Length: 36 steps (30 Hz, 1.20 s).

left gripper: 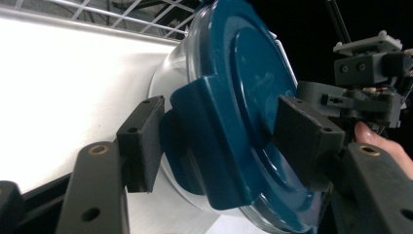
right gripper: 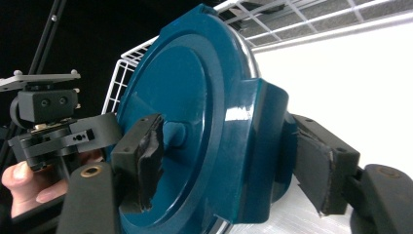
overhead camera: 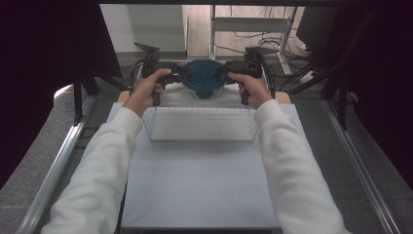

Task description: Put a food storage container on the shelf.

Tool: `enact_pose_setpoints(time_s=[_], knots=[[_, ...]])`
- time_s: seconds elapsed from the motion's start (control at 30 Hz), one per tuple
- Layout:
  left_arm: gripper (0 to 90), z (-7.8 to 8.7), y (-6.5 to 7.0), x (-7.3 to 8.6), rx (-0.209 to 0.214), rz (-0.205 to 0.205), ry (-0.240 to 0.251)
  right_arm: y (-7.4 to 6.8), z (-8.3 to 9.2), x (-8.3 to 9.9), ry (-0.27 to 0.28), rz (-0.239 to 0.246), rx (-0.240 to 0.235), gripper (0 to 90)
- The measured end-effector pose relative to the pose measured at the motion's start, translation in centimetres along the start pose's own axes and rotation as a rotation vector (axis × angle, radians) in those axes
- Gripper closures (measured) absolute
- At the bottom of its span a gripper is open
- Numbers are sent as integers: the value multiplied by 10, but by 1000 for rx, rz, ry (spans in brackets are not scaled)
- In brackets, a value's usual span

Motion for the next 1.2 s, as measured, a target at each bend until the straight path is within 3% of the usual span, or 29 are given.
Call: enact_pose_setpoints(time_s=[0.17, 0.2, 0.27, 0.33, 0.5, 0.63, 0.7, 0.87, 0.97, 1.1, 1.2], knots=[[370, -1, 0, -1, -12, -8, 20, -2, -1, 0, 27, 11, 11, 279], [358, 0, 0, -2, -51, -25, 44, -2, -2, 0, 39, 16, 18, 246], [296, 4, 0, -4, -78, -33, 74, -5, -2, 0, 59, 22, 26, 198], [243, 10, 4, -5, -89, -49, 101, -7, 1, 0, 96, 92, 72, 155], [196, 26, 21, 4, -152, -180, 119, -21, 17, 2, 162, 175, 108, 81], [192, 39, 39, 20, -184, -289, 126, -29, 35, 10, 183, 296, 148, 91], [193, 45, 46, 32, -170, -316, 131, -31, 44, 18, 185, 356, 160, 106], [199, 58, 47, 73, -232, -395, 124, -27, 64, 53, 179, 534, 232, 162], [200, 64, 42, 103, -270, -433, 107, -24, 75, 78, 175, 581, 215, 197], [207, 71, 39, 144, -269, -461, 102, -19, 91, 113, 165, 646, 188, 256], [212, 73, 35, 175, -282, -483, 89, -10, 103, 137, 171, 665, 167, 278]])
Point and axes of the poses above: each handheld gripper's, and its own axes: z roughly backward along the jaws, x roughly out of its underside, y roughly to its right, the point moved 8 cm from there along -z, roughly forward along the jaws, and after that the axes turned 2 degrees about -z, right-handed, at the moved point
